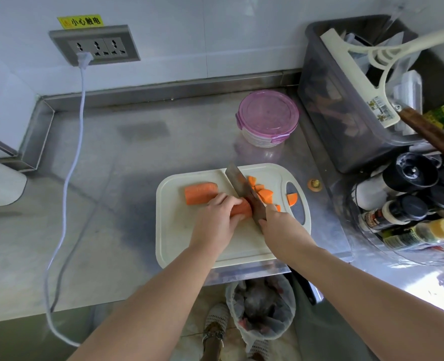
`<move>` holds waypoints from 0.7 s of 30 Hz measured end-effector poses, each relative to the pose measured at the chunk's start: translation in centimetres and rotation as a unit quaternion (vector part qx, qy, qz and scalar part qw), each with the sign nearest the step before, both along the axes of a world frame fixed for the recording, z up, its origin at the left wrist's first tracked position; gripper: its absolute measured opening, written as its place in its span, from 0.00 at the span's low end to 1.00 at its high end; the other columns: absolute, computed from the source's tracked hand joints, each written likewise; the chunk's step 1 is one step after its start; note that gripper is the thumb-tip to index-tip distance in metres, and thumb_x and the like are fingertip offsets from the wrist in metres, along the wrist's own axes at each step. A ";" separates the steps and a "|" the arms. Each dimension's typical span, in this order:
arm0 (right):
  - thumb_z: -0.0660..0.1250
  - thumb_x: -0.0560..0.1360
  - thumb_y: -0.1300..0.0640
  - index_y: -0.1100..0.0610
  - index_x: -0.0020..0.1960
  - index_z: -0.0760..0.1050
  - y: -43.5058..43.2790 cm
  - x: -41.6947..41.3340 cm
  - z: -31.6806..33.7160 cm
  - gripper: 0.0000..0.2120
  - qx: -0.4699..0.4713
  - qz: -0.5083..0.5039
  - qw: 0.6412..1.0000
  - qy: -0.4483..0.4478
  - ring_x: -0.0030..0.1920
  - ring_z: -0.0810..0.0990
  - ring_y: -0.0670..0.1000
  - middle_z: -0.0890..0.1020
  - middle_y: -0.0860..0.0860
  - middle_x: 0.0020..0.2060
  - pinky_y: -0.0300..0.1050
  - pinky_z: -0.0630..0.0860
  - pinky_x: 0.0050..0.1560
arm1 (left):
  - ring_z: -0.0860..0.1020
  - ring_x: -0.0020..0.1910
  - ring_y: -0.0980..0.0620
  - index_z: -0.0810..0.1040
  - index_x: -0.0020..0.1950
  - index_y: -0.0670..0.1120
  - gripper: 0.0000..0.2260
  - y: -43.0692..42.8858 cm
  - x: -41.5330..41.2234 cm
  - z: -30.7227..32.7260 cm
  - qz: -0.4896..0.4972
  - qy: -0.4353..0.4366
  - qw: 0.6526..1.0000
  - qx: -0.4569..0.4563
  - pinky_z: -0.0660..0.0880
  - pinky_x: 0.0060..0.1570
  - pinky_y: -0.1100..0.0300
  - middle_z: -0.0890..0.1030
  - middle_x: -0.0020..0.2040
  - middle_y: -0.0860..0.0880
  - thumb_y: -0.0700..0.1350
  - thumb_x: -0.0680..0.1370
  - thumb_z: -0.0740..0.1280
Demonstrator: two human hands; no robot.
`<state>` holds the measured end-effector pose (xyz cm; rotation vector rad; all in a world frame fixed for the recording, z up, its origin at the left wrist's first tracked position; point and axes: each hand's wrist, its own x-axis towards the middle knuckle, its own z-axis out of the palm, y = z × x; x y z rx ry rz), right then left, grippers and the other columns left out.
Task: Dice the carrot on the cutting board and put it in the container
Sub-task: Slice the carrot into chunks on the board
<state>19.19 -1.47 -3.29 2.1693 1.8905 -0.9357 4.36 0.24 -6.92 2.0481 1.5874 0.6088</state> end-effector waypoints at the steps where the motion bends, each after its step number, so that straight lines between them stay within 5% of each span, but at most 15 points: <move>1: 0.51 0.83 0.54 0.61 0.61 0.66 0.0 0.1 0.0 0.14 0.002 -0.005 1.000 0.010 0.47 0.76 0.59 0.72 0.54 0.44 0.41 0.66 0.33 | 0.77 0.53 0.48 0.79 0.57 0.46 0.12 0.0 0.0 0.0 0.002 0.000 1.000 0.000 0.73 0.47 0.56 0.79 0.53 0.49 0.44 0.74 0.71; 8: 0.50 0.83 0.54 0.61 0.59 0.65 -0.6 0.7 2.4 0.12 0.043 -0.011 0.999 0.018 0.49 0.78 0.60 0.74 0.56 0.44 0.50 0.73 0.45 | 0.77 0.56 0.49 0.79 0.61 0.46 0.15 -0.1 -0.8 0.2 -0.021 -0.004 1.000 -0.007 0.73 0.54 0.56 0.78 0.57 0.50 0.45 0.75 0.70; 14: 0.49 0.83 0.54 0.59 0.60 0.64 -1.5 0.3 3.2 0.12 0.064 0.019 0.998 -0.019 0.41 0.74 0.56 0.73 0.54 0.42 0.47 0.70 0.40 | 0.77 0.55 0.50 0.79 0.60 0.46 0.14 -0.1 -0.6 0.2 -0.004 -0.012 1.000 -0.018 0.73 0.54 0.57 0.78 0.57 0.51 0.42 0.74 0.71; 18: 0.54 0.83 0.59 0.61 0.66 0.61 -1.5 0.0 2.3 0.13 0.058 0.051 0.994 -0.079 0.39 0.79 0.56 0.81 0.56 0.45 0.43 0.69 0.28 | 0.78 0.53 0.50 0.80 0.58 0.44 0.13 -0.1 -0.5 0.0 -0.001 -0.019 1.000 -0.011 0.74 0.53 0.55 0.79 0.55 0.50 0.41 0.74 0.71; 21: 0.55 0.82 0.59 0.60 0.68 0.59 -1.6 0.0 1.8 0.16 0.060 0.054 0.993 -0.091 0.42 0.82 0.54 0.81 0.55 0.46 0.44 0.75 0.32 | 0.79 0.52 0.50 0.80 0.57 0.44 0.12 -0.1 -0.5 0.0 -0.002 -0.022 1.000 -0.004 0.75 0.52 0.54 0.79 0.54 0.51 0.41 0.73 0.71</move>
